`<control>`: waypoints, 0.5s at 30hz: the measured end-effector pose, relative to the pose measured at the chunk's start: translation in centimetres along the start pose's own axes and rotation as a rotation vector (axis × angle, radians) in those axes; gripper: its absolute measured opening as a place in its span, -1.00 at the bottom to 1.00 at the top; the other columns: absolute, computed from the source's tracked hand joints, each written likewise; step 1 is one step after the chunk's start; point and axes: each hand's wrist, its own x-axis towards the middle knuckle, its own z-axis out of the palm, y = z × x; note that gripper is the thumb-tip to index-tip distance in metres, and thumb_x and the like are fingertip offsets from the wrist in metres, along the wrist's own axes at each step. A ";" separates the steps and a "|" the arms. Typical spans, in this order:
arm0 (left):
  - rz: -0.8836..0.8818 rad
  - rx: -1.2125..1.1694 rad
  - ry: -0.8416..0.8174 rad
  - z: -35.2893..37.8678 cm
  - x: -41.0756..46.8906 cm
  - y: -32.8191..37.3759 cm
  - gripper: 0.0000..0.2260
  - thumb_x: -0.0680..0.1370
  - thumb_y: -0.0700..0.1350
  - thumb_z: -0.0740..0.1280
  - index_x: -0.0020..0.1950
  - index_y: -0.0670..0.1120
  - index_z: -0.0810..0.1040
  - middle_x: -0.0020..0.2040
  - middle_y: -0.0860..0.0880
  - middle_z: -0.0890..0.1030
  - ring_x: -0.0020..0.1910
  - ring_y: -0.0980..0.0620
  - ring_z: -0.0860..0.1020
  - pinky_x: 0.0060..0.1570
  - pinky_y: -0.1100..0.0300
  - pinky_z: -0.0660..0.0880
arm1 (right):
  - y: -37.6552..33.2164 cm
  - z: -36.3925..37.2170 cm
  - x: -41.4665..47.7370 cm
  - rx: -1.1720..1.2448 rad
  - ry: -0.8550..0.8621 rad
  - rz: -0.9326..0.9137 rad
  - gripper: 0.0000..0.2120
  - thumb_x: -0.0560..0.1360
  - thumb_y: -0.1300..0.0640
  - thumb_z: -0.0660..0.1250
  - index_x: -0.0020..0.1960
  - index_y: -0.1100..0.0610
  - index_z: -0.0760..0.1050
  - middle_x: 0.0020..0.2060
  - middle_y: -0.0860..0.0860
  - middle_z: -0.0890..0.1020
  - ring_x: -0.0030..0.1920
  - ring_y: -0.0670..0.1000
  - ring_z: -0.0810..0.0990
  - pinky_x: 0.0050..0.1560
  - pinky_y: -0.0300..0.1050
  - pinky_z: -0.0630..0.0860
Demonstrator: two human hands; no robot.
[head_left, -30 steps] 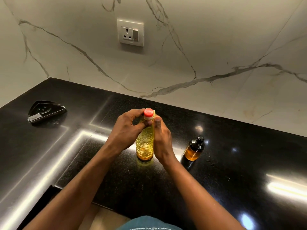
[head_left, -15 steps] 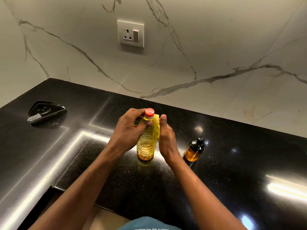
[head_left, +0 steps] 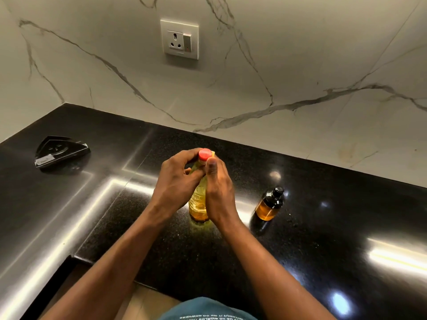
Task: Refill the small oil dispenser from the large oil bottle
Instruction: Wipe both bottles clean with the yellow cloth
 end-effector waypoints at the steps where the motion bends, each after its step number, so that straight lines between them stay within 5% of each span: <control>1: 0.002 0.011 -0.001 0.0 0.0 -0.1 -0.65 0.59 -0.12 0.46 0.35 0.12 0.59 0.21 0.19 0.63 0.22 0.22 0.60 0.20 0.16 0.60 | 0.4 0.1 0.2 -0.029 0.001 0.007 -0.33 0.64 -0.42 -0.14 0.40 -0.05 0.47 0.22 -0.09 0.56 0.26 -0.03 0.56 0.28 0.16 0.53; 7: 0.004 0.014 0.002 0.1 0.0 -0.2 -0.64 0.57 -0.09 0.48 0.31 0.21 0.55 0.21 0.16 0.63 0.21 0.25 0.58 0.11 0.40 0.50 | 3.3 0.3 -1.0 -0.022 0.062 0.118 -0.45 0.65 -0.40 -0.11 0.24 -0.09 0.48 0.05 -0.03 0.59 0.05 -0.02 0.60 0.08 0.27 0.56; 13: -0.019 -0.030 -0.021 0.0 0.1 0.1 -0.65 0.56 -0.10 0.49 0.32 0.14 0.60 0.20 0.16 0.66 0.22 0.22 0.60 0.18 0.25 0.56 | 0.8 -0.6 -0.6 0.027 0.039 -0.017 -0.35 0.66 -0.37 -0.11 0.41 -0.01 0.51 0.20 -0.06 0.59 0.19 -0.18 0.57 0.16 -0.30 0.48; 15: -0.021 -0.028 -0.022 0.0 0.2 0.1 -0.65 0.55 -0.11 0.50 0.30 0.17 0.59 0.19 0.16 0.66 0.22 0.21 0.60 0.21 0.19 0.57 | 1.2 -0.7 -0.7 0.022 0.039 -0.018 -0.46 0.72 -0.24 -0.07 0.36 0.01 0.53 0.15 -0.05 0.61 0.15 -0.14 0.59 0.11 -0.23 0.51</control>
